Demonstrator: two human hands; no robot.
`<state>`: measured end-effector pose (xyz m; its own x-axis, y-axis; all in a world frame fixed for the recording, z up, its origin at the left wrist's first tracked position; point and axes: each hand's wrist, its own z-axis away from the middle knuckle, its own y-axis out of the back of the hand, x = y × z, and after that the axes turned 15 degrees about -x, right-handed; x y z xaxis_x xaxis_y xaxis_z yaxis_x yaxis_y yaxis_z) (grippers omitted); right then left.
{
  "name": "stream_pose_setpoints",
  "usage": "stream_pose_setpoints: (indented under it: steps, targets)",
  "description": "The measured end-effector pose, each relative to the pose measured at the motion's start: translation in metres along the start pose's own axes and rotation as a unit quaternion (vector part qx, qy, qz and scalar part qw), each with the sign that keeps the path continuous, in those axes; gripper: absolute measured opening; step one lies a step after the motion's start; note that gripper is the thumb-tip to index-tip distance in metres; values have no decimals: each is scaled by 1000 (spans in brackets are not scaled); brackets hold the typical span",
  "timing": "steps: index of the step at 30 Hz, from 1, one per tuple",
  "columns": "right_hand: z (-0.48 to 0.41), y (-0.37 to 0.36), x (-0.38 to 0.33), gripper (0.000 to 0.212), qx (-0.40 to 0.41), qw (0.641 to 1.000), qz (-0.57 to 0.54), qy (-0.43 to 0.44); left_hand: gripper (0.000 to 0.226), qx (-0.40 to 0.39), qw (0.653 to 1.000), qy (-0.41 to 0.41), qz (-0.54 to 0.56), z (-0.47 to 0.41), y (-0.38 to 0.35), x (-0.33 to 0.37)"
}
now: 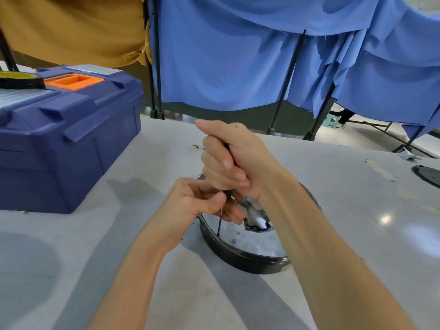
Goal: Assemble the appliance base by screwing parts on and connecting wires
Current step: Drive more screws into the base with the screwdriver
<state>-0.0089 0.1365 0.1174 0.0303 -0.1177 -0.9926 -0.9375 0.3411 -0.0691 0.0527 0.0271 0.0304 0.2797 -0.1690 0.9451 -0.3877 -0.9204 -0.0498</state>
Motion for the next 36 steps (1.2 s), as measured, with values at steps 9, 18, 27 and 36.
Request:
stream_pose_setpoints:
  steps: [9, 18, 27, 36]
  targets:
    - [-2, -20, 32, 67, 366, 911, 91, 169, 13, 52, 998, -25, -9, -4, -7, -3]
    - [-5, 9, -4, 68, -16, 1000, 19, 7, 18, 20, 1000, -5, -5, -2, 1, -4]
    - [-4, -21, 22, 69, 403, 890, 139, 164, 14, 47, 998, -15, -35, -7, -7, -4]
    - [20, 13, 6, 65, 151, 986, 21, 66, 23, 1, 999, 14, -32, -12, -8, -1]
